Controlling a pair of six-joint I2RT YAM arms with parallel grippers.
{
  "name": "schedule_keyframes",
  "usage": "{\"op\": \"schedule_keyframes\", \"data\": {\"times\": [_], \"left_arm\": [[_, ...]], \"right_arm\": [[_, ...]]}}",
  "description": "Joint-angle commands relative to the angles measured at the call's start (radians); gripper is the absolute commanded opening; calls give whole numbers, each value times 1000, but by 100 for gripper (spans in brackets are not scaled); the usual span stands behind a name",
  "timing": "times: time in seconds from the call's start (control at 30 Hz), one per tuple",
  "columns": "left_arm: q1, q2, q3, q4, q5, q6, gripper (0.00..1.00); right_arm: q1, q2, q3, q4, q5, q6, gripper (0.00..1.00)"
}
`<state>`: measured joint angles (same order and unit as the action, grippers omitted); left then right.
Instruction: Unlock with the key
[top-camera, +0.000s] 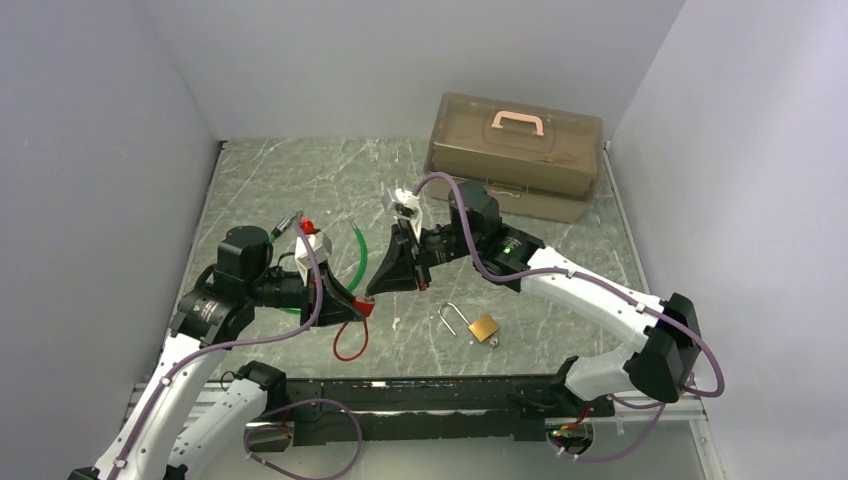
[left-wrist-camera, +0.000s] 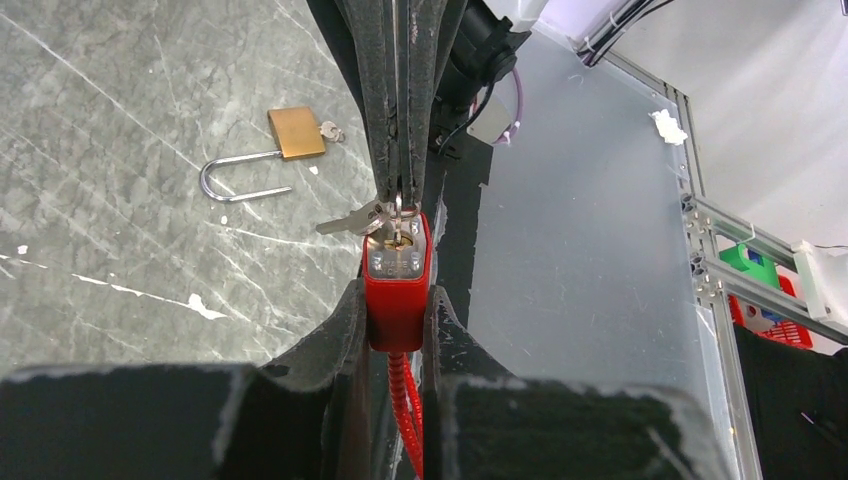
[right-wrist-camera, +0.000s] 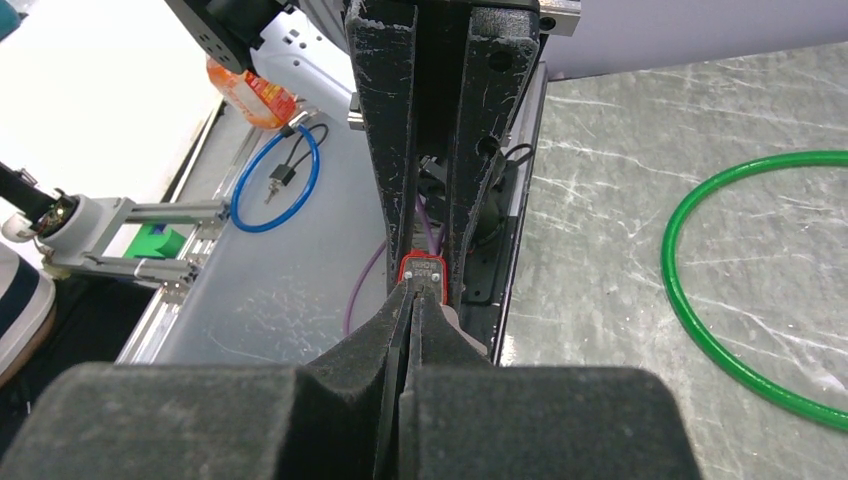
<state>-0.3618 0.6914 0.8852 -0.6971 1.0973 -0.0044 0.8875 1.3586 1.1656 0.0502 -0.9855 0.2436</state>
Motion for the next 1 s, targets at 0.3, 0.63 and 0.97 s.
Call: {"op": "schedule_keyframes", "data": {"times": [0.3, 0.63, 0.97], "left_arm": [[-12, -19, -13, 3, 66, 33, 0], [-14, -10, -4, 8, 55, 35, 0], [-14, -8, -2, 17, 52, 29, 0]], "right_arm": [[-24, -61, -21, 58, 55, -11, 0], [-16, -53, -41, 105, -41, 33, 61], [23, -5, 25, -18, -20, -58, 22]]}}
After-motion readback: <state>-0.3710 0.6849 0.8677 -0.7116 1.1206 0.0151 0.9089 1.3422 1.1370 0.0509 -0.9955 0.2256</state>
